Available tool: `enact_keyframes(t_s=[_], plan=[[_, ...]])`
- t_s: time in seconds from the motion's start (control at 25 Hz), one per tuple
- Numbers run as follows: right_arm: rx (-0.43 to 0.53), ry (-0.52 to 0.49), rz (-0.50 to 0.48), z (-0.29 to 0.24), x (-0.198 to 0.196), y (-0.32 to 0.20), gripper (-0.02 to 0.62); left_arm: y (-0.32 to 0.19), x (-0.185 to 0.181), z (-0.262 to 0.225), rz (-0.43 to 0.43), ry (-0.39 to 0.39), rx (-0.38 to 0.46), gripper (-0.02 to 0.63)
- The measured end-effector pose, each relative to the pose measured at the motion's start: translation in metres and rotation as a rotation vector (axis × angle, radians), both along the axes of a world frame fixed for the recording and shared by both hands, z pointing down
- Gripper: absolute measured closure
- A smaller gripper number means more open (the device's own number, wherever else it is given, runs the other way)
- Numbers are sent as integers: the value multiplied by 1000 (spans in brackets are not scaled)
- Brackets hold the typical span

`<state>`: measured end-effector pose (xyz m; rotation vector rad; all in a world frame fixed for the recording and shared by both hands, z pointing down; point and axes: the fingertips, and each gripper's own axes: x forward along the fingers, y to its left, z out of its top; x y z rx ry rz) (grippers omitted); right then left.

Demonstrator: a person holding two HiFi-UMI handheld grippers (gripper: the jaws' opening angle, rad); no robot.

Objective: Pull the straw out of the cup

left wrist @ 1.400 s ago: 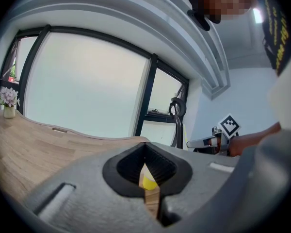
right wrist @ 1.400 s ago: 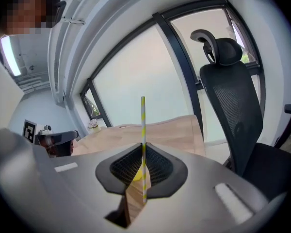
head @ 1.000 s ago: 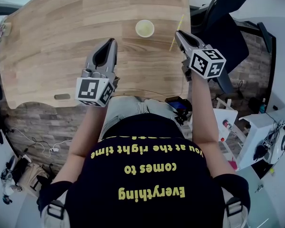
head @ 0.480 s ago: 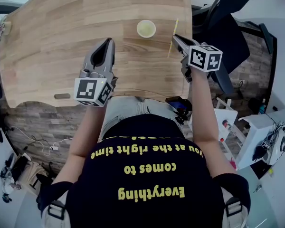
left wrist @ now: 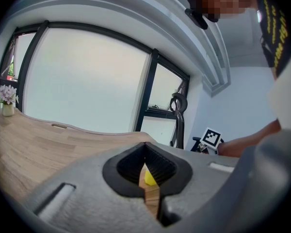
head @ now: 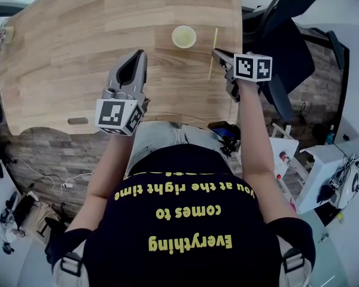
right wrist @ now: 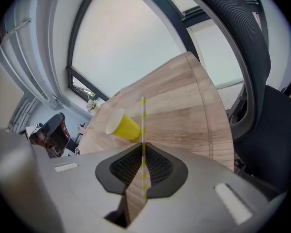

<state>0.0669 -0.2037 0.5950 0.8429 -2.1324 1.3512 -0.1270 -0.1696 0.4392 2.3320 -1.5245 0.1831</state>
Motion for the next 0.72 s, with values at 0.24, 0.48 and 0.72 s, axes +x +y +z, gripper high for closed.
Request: enact_keyframes(t_s=[0.24,0.48,0.72], plan=[[-40,9,11,17,6,4,565,0,1,-1,-2,0,0,606],[-66,9,32,27,6,5,565,0,0,-2,-11,3,-1,606],[-92,11,41,37,5,6,565,3,-3,-1,-21,2,-3,606]])
